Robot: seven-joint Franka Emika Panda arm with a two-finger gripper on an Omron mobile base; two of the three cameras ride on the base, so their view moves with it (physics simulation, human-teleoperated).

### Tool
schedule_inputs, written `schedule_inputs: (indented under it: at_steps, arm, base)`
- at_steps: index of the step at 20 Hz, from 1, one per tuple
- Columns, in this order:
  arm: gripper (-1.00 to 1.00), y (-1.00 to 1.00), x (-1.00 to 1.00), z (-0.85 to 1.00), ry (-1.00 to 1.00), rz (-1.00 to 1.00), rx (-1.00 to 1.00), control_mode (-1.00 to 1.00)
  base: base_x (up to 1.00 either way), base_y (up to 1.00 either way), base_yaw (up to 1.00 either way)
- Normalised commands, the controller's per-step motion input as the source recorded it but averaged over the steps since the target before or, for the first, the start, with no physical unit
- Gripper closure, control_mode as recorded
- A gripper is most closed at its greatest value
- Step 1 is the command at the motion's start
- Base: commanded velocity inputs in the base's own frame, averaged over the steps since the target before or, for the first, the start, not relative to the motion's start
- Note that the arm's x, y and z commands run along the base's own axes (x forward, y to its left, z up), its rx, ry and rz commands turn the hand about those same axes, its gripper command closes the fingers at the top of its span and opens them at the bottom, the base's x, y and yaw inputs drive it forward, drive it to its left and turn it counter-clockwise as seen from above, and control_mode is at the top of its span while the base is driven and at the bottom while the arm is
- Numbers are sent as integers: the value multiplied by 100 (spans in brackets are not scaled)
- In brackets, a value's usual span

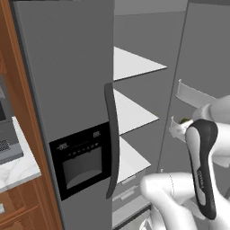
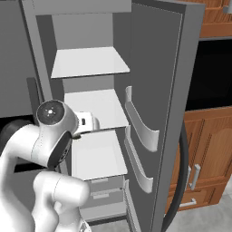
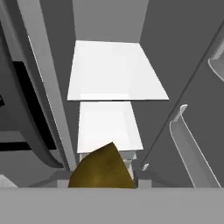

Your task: Retrieve the apple and kiwi from the fridge and place them into the bowl on the dining table.

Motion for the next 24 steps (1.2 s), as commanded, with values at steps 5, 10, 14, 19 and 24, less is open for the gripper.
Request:
schedule_inputs:
  at_steps: [5,10,14,19,24]
  arm:
    - [100,-1,-13,1,3,-2,0,100]
    - [100,0,0,0,0,0,0,100]
    - [100,0,0,0,0,0,0,100]
    - [100,0,0,0,0,0,0,100]
    - [100,0,0,0,0,0,0,100]
  base:
    - [-69,0,-8]
    - [-100,0,-10]
    - [-100,11,-9]
    - [-98,57,-15]
    - [-100,74,-39]
